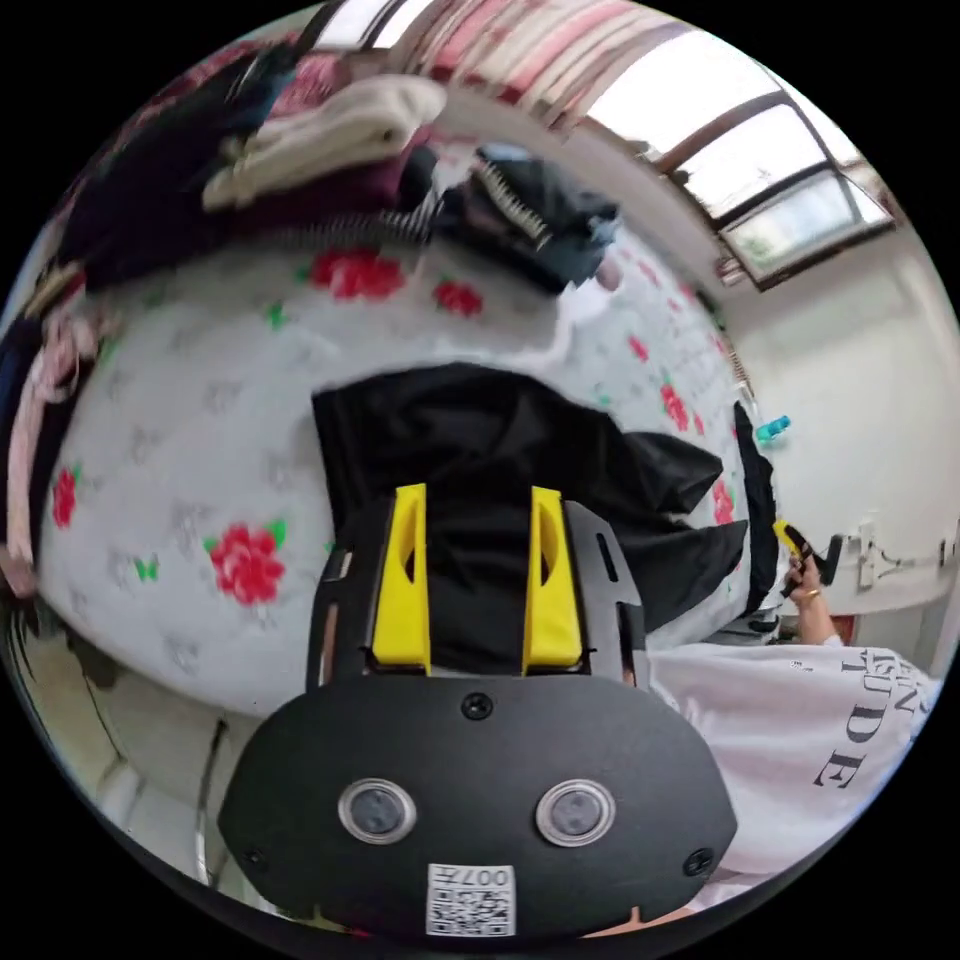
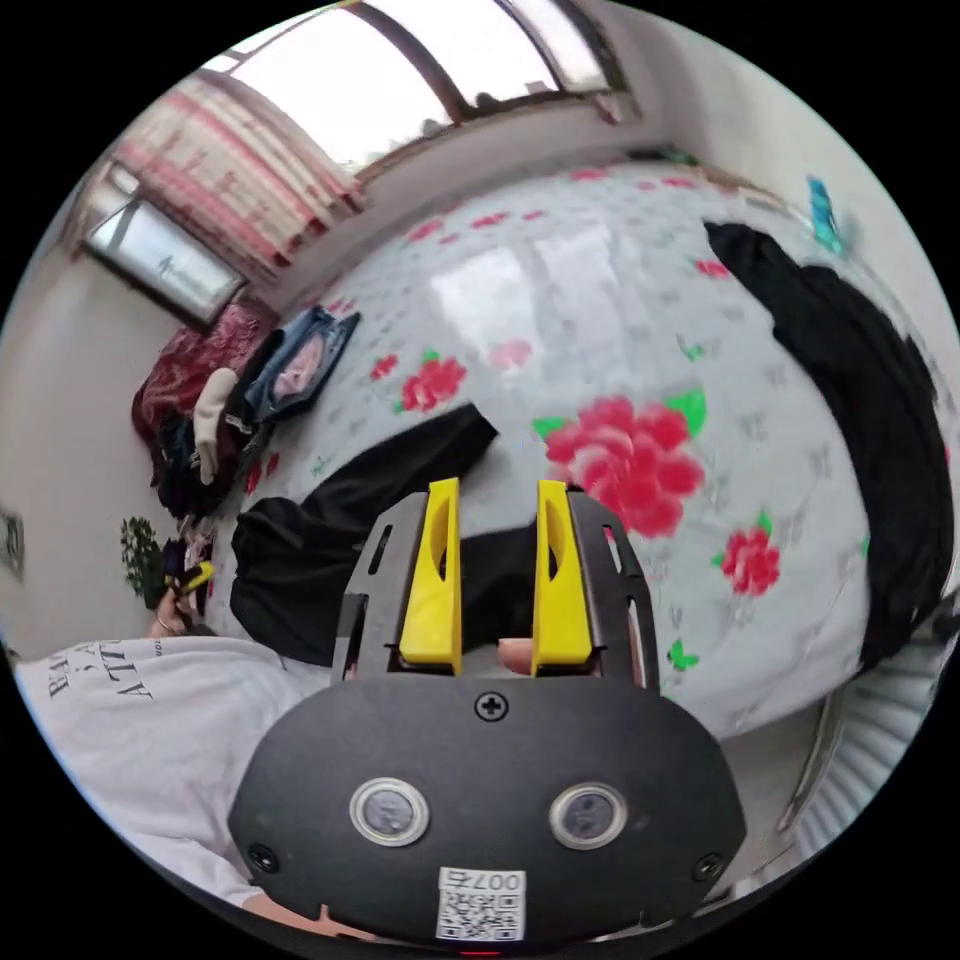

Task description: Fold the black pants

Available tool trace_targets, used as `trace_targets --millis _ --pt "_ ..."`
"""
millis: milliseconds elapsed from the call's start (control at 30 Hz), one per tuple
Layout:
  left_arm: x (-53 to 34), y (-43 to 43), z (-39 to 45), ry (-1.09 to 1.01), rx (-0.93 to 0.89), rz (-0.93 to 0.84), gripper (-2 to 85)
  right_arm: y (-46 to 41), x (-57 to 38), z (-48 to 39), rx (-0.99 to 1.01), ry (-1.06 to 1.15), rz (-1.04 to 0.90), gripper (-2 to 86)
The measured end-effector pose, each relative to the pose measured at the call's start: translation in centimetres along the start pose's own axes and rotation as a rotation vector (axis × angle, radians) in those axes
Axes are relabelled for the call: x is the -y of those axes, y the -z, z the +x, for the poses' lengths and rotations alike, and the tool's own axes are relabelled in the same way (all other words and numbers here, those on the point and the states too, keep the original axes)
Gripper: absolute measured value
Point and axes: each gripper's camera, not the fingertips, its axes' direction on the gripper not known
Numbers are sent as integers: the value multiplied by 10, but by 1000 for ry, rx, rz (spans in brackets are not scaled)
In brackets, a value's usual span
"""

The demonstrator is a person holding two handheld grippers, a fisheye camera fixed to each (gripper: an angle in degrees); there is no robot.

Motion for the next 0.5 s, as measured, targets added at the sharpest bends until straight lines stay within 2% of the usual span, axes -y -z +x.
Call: trace_targets --millis 100,167,267,333,400,500 --pt "-35 -12 -4 66 -17 15 176 -4 -31 38 -13 -127 -12 75" --pt "-45 -25 1 73 71 -27 169 -8 -36 53 -25 -157 -34 80" --pt "-55 -70 4 51 230 -187 136 -20 -26 59 -13 -155 -73 71" --pt "-56 -72 14 64 418 -172 71 -32 -16 58 42 -147 -132 49" --pt "-45 -77 26 10 451 -249 40 -36 -3 47 109 -104 -159 24" --pt "-12 -76 37 -91 374 -351 1 -11 36 20 247 -40 -17 7"
